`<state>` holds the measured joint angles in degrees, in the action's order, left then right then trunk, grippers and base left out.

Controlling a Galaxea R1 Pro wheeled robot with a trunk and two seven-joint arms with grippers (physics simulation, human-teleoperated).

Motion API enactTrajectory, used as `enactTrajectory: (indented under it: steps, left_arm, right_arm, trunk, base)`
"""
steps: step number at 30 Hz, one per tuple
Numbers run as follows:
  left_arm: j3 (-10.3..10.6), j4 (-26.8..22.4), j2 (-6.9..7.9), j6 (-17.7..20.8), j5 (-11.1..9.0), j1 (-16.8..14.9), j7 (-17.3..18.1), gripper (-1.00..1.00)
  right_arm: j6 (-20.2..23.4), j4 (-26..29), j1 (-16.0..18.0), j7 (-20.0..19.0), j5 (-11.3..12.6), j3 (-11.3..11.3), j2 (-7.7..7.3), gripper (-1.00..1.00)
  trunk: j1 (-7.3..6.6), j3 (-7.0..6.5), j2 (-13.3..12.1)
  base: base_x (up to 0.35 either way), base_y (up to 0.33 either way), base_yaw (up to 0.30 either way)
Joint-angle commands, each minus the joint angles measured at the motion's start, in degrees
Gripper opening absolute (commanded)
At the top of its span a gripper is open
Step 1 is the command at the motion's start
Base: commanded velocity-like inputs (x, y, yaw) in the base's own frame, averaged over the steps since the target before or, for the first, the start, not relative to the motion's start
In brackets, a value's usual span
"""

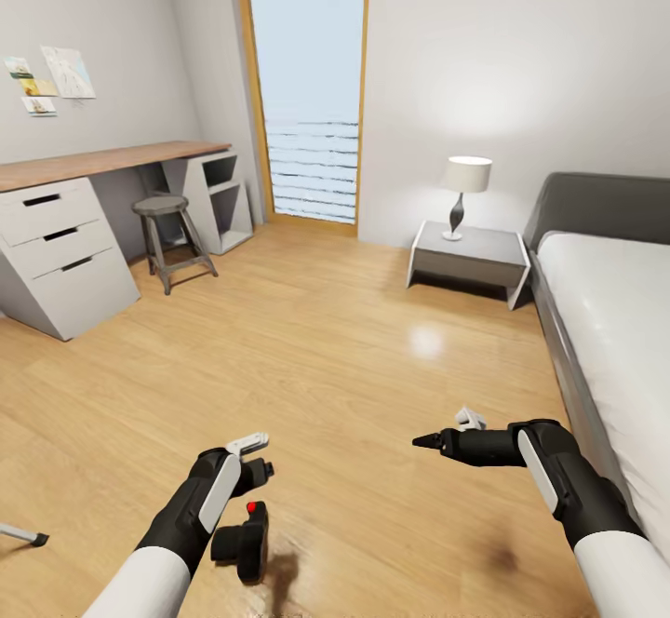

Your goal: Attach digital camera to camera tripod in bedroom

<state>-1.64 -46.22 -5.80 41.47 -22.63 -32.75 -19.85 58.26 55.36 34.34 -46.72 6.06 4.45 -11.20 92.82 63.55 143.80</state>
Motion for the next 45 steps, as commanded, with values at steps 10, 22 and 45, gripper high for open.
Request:
enactTrajectory:
  steps: [10,22,45]
  left_arm:
    - [-0.08,-0.10,-0.07,-0.59,-0.59,-0.03,-1.87,1.00]
    - [0.00,0.67,-0.09,-0.78,-0.37,-0.01,-2.19,1.00]
    - [0.06,1.04,-0.09,-0.87,-0.27,-0.01,-2.21,1.00]
  right_arm:
    - [0.45,0.01,0.03,0.20,0.55,0.04,0.03,1.00]
    - [0.45,0.00,0.03,-0.02,0.71,0.04,0.04,1.00]
    - [0.44,0.01,0.03,0.16,0.51,0.04,0.21,1.00]
  trunk:
    - [0.24,2.28,0.16]
    - [0.55,4.93,0.32]
    - [1.14,10.03,0.63]
  base:
    - [0.000,0.000,0.000]
    - [0.000,0.000,0.000]
    - [0.000,0.000,0.000]
